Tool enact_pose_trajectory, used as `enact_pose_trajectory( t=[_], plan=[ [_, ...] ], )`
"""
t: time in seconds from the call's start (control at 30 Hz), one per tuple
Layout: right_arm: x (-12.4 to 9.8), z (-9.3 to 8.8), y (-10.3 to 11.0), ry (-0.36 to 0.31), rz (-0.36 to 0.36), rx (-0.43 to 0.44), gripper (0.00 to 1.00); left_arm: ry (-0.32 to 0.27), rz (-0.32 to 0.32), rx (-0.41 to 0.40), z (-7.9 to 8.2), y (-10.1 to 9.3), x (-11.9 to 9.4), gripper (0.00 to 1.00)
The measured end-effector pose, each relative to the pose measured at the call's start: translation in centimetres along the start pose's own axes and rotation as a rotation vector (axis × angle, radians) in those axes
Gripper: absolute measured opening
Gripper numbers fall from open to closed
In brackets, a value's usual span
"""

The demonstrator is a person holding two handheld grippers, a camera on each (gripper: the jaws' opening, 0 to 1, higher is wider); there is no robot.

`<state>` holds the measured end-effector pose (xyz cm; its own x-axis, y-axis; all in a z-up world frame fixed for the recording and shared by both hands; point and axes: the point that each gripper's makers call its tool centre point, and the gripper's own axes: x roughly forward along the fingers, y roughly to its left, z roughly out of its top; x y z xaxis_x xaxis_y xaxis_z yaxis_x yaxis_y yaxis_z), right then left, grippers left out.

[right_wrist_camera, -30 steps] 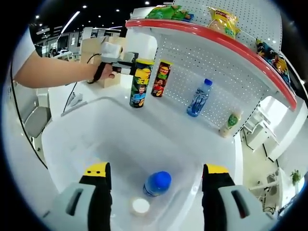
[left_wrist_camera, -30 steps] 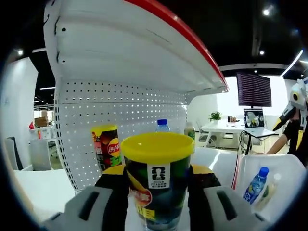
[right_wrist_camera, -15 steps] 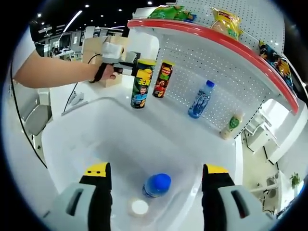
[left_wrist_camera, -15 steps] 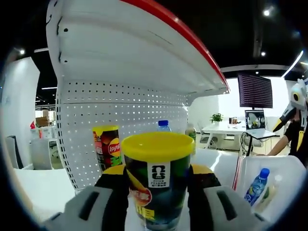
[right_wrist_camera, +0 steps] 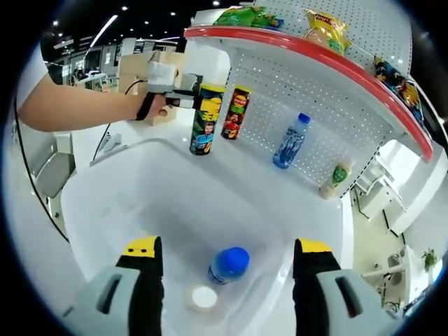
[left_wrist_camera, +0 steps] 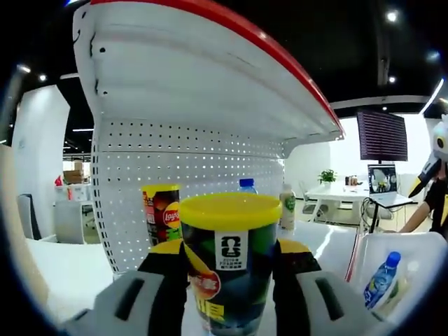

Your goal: Place the items from the shopping basket onto the snack and drink counter

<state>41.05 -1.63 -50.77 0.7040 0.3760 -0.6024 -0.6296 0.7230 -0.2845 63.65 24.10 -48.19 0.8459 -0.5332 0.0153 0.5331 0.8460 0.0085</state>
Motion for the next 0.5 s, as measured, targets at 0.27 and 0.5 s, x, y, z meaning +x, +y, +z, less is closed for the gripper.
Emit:
enact_pose_trajectory(
  t=[0.27,0.5],
  plan=[
    [-0.4,-0.26,-0.09,-0.002,-0.006,0.004,0.75,-0.01,0.069,0.006,0.26,-0.55,-0.22,0.49],
    [-0.93,-0.2,-0.12,-0.017,-0.009,0.002,0.75,0.002,0.073,0.011,0.33,-0.51,-0.37,0.49]
  ],
)
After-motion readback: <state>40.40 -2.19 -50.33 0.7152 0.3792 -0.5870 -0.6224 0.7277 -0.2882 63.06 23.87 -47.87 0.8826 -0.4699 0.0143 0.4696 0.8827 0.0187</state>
